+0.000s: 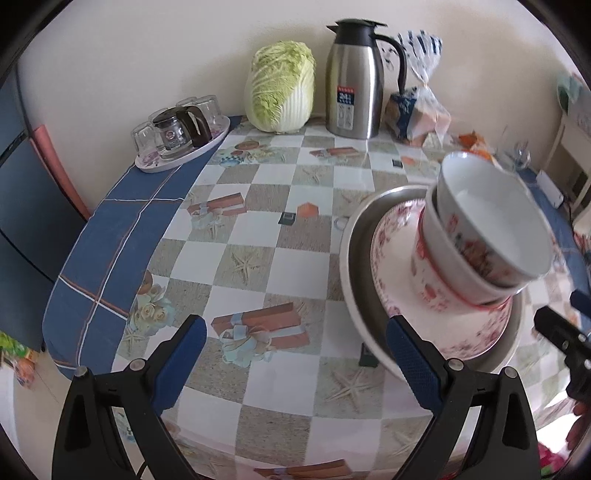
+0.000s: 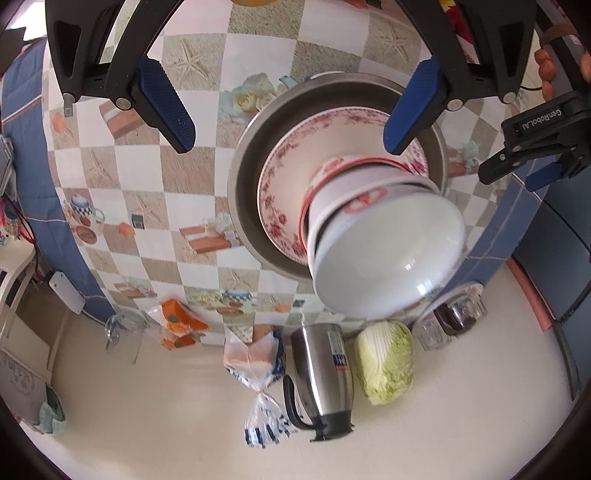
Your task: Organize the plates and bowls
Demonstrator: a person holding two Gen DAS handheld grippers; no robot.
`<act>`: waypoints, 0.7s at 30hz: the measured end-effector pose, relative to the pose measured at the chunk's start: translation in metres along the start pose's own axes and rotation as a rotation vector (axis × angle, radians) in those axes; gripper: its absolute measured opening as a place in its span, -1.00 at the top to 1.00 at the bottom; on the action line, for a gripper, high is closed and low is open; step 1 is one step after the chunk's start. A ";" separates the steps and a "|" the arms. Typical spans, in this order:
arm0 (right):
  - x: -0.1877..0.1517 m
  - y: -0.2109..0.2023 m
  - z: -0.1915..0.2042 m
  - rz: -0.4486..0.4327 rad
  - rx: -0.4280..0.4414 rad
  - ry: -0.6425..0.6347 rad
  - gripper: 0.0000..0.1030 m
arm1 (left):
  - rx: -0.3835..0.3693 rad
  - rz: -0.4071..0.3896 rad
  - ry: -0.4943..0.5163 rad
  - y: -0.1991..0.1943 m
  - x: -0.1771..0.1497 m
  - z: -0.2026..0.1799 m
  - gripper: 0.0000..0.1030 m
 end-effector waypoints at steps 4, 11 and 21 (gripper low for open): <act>-0.005 0.007 -0.002 0.030 -0.017 -0.014 -1.00 | -0.006 0.031 0.002 0.010 -0.005 0.001 -0.90; -0.008 0.014 -0.002 0.059 -0.033 -0.029 -1.00 | -0.046 0.043 0.003 0.017 -0.008 0.000 -0.90; -0.012 0.024 -0.003 0.095 -0.043 -0.043 -1.00 | -0.073 0.051 0.016 0.024 -0.010 -0.006 -0.90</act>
Point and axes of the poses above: each gripper's, at about its wrist camera, not at the fingertips, and y roughly the way its jaws point, z to its left, x to its top, the point moved 6 cm from there along y, roughly the way its jaws point, and after that the axes turned 6 degrees about x, right-handed, at the moved point
